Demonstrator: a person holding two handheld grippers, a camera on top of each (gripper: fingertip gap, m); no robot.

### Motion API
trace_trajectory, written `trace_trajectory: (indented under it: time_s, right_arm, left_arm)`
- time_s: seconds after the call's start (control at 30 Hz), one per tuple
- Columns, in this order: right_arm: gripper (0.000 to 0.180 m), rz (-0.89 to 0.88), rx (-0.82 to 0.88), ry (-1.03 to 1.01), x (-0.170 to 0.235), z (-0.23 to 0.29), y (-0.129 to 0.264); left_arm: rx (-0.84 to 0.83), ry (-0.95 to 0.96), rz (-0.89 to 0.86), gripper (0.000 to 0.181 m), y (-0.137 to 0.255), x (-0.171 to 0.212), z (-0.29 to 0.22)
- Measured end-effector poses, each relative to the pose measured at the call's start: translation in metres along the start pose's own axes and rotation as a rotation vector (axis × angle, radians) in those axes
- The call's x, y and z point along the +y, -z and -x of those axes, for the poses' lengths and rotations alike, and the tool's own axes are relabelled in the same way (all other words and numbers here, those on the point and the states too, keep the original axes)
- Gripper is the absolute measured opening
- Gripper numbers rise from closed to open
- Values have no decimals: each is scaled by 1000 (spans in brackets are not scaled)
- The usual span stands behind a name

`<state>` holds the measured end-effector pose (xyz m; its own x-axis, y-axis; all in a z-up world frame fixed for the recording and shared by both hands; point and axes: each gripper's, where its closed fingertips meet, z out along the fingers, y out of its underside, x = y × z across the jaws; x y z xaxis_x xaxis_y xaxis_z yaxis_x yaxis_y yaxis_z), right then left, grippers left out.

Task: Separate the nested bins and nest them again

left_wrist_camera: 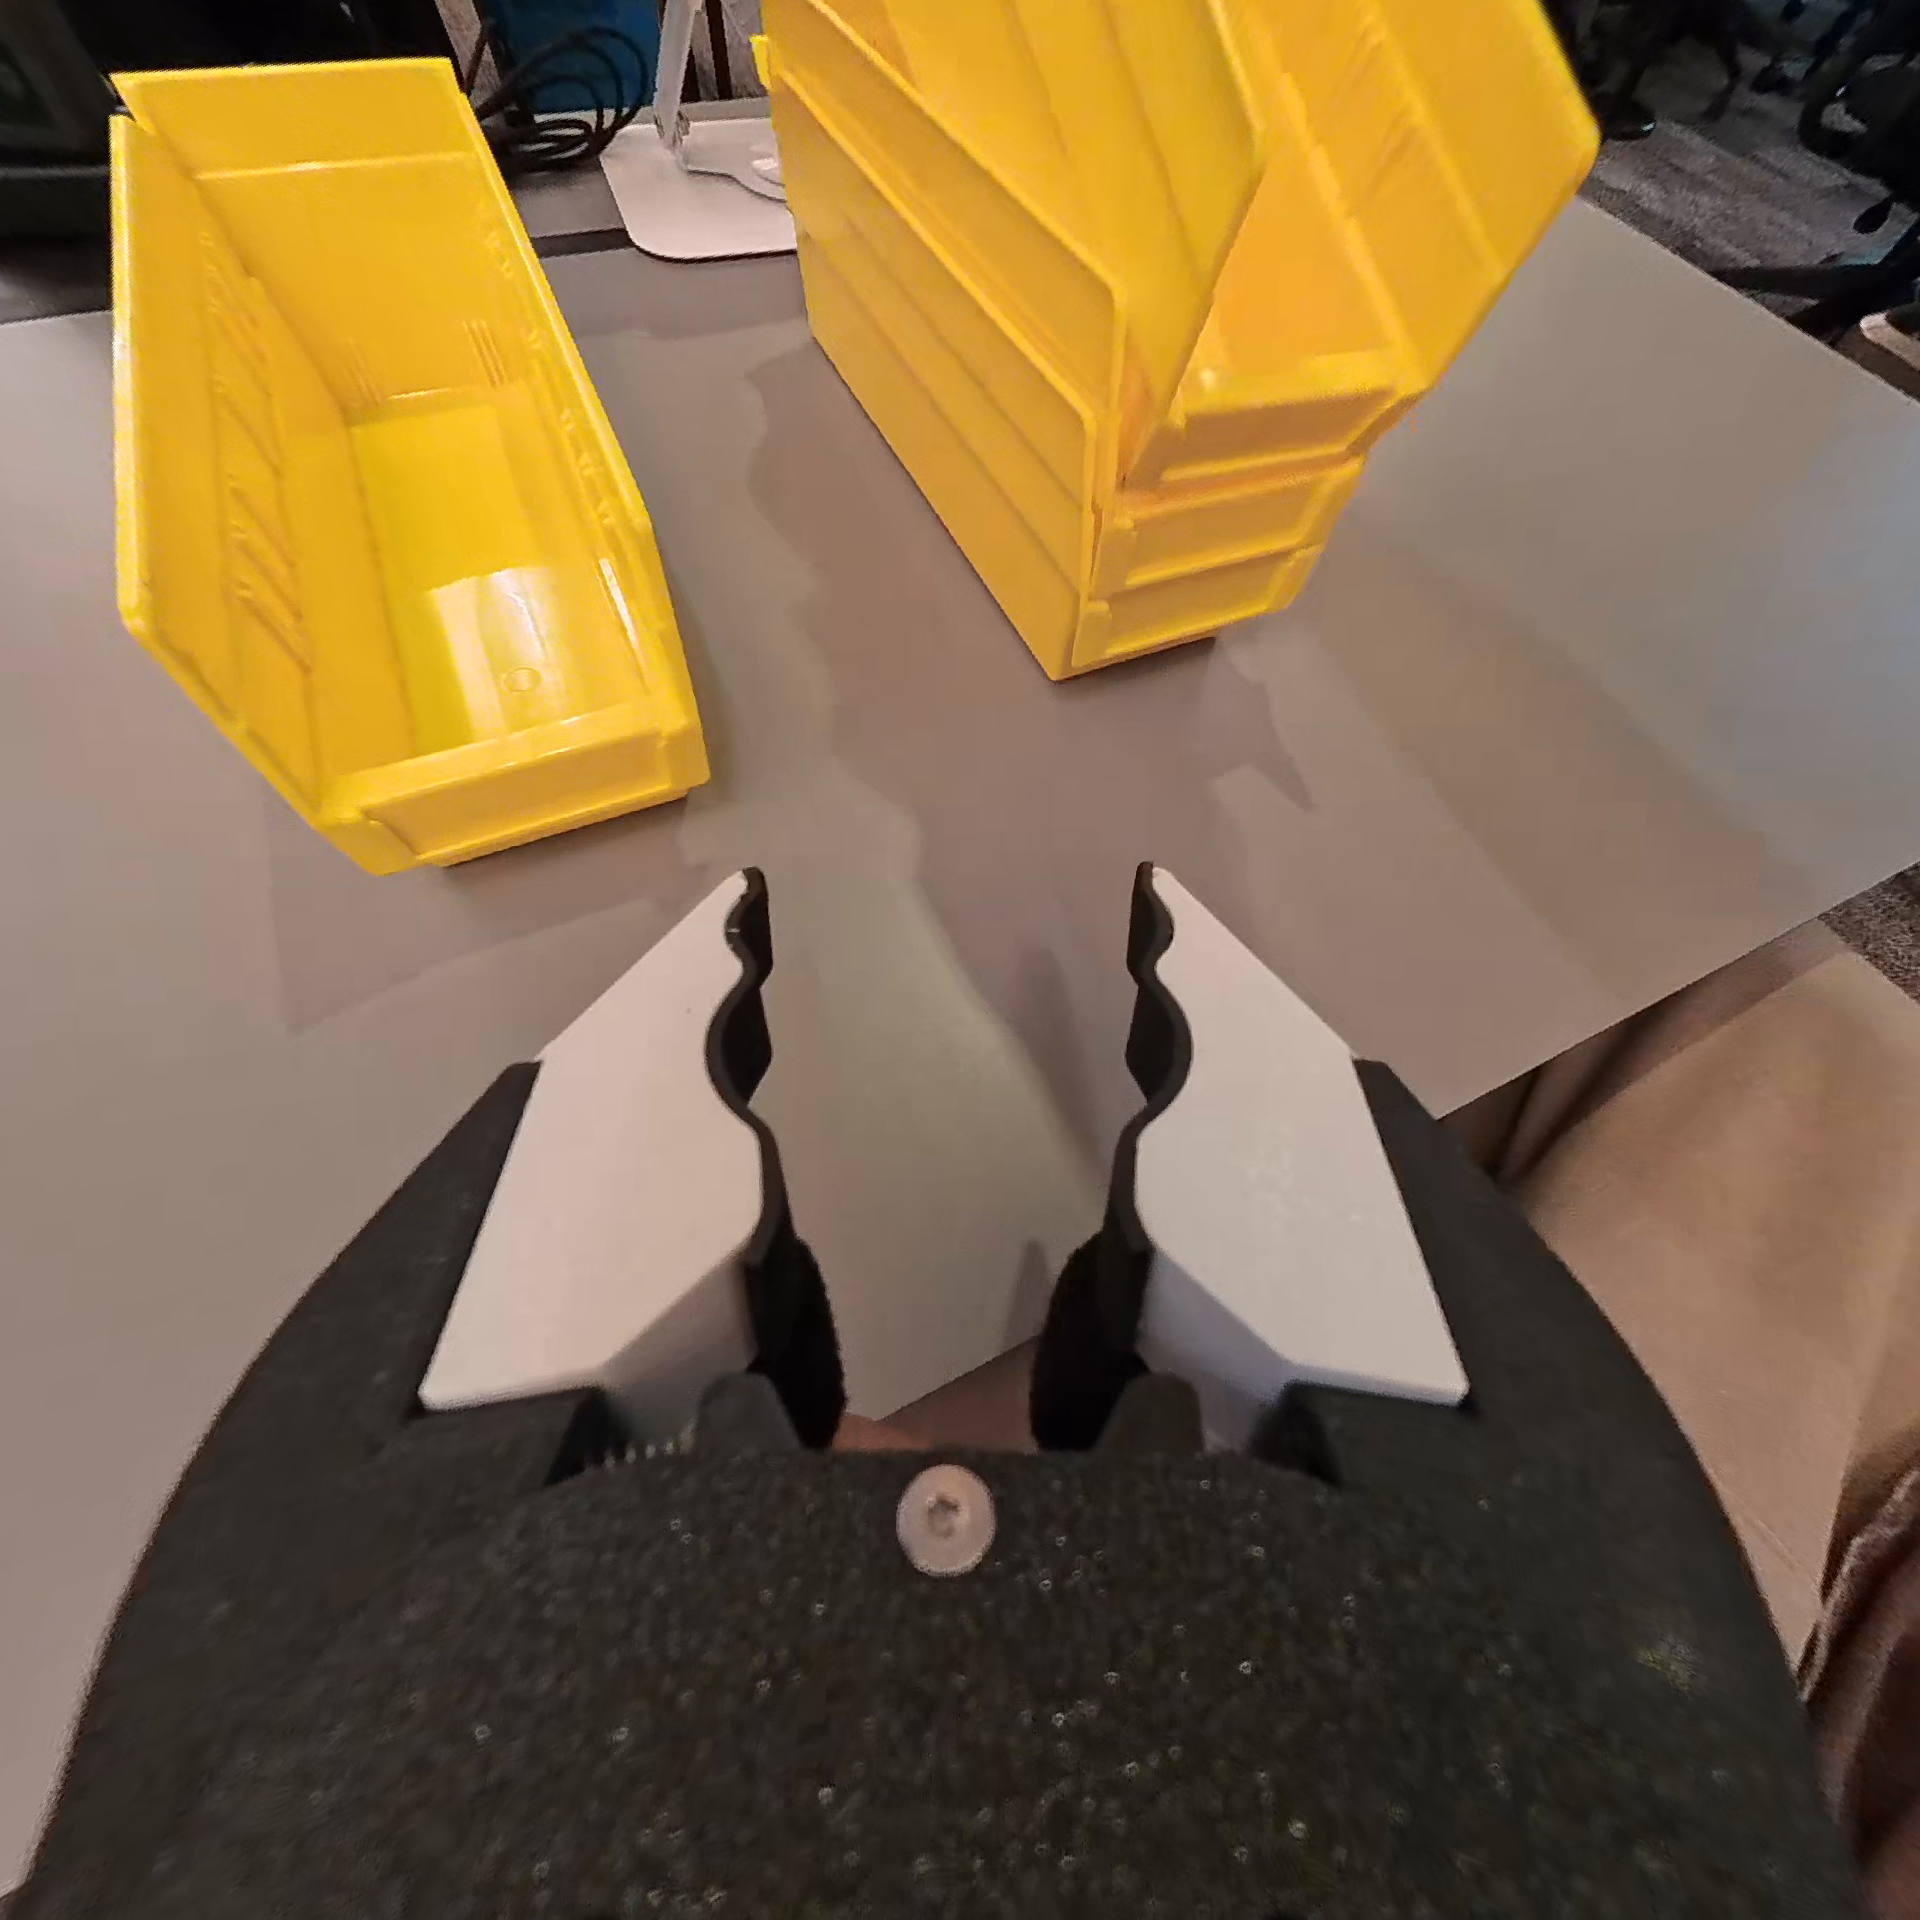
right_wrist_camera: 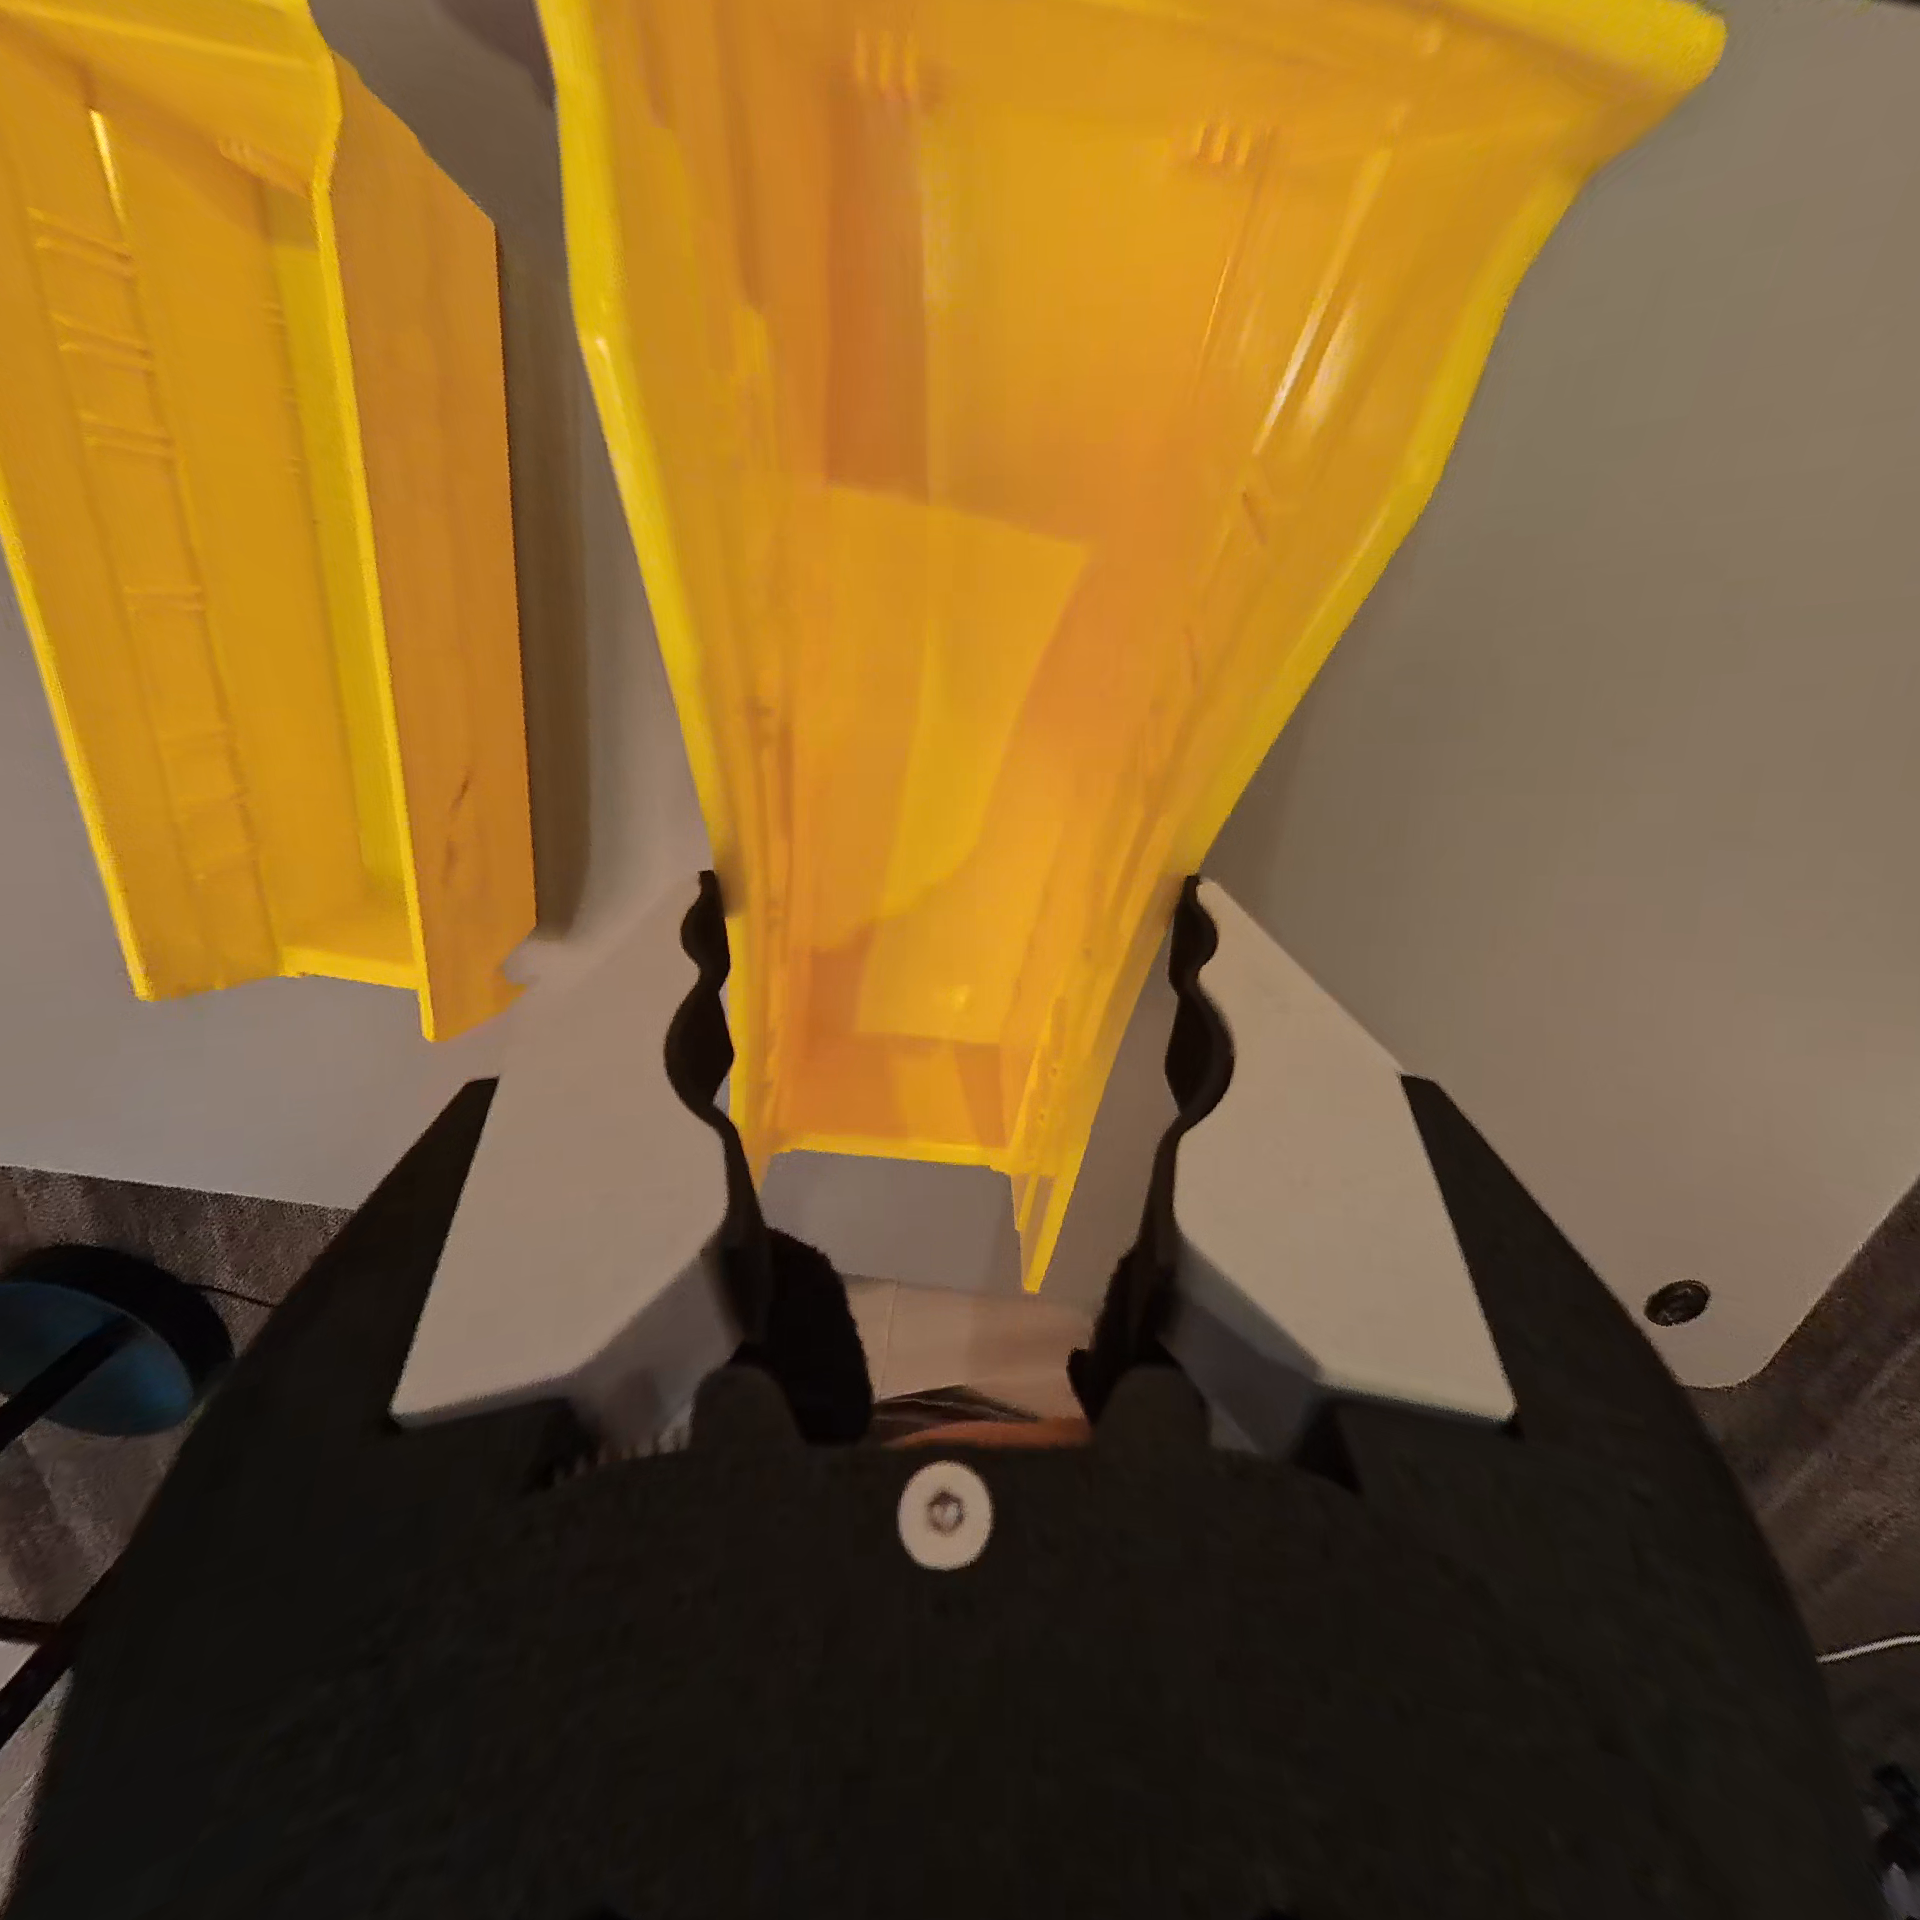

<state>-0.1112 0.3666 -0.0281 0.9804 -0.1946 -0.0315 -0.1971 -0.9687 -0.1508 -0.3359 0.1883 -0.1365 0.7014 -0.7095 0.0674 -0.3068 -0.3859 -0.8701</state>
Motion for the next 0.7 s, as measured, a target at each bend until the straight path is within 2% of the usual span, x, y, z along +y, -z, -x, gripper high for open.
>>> trace_trajectory:
  time_s: [0.33,0.43,0.57,0.7]
  right_arm:
    - [87,-130,-33,-41,27,-24,97]
    - [87,-145,18,-33,35,-49,120]
    - [87,-114,58,-34,46,-86,121]
    - [88,-62,65,-45,50,-124,89]
  left_arm:
    - [-2,-39,4,67,1,2,-11]
    - [-5,-49,1,67,5,2,-15]
    - [-10,-53,9,67,5,5,-15]
    - [-24,-44,18,67,6,8,-8]
